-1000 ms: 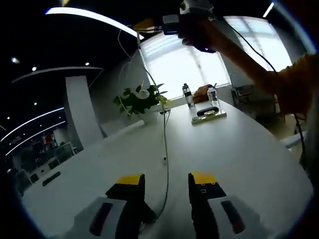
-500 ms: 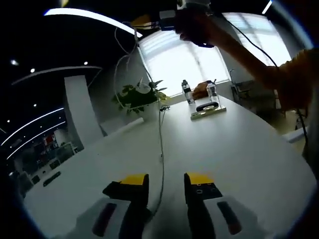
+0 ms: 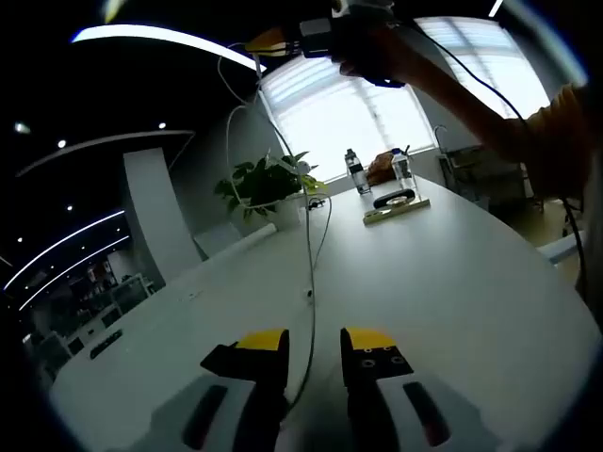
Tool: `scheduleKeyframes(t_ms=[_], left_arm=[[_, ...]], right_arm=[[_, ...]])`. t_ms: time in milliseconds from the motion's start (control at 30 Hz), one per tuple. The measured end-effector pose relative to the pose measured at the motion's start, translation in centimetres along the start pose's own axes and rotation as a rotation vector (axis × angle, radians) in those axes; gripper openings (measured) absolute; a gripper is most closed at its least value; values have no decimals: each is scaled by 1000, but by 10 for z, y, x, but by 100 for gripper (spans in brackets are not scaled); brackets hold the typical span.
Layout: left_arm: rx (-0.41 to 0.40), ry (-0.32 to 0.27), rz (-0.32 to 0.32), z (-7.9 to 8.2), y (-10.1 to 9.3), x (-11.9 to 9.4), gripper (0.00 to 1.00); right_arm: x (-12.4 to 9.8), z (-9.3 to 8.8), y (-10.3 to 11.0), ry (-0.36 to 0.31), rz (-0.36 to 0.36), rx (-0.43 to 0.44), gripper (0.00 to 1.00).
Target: Peel open the Velcro strap on the desktop, arrange the wired earphones neatly onto it, and close the Velcro strap to secure them.
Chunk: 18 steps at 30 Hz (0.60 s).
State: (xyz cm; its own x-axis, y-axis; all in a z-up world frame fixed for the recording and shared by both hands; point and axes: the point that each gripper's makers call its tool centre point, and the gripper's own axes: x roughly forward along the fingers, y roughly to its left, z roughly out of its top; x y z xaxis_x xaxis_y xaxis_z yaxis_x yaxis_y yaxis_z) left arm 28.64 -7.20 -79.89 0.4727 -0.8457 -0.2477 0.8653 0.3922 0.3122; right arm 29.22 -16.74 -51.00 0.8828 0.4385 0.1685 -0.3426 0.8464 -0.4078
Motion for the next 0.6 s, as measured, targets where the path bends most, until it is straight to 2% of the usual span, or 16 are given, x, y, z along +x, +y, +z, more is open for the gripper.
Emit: scheduleKeyframes(t_ms=[600], left_arm=[[17,16,14,-3,3,1,18]], right_arm=[[1,-7,0,4,8,38,4]])
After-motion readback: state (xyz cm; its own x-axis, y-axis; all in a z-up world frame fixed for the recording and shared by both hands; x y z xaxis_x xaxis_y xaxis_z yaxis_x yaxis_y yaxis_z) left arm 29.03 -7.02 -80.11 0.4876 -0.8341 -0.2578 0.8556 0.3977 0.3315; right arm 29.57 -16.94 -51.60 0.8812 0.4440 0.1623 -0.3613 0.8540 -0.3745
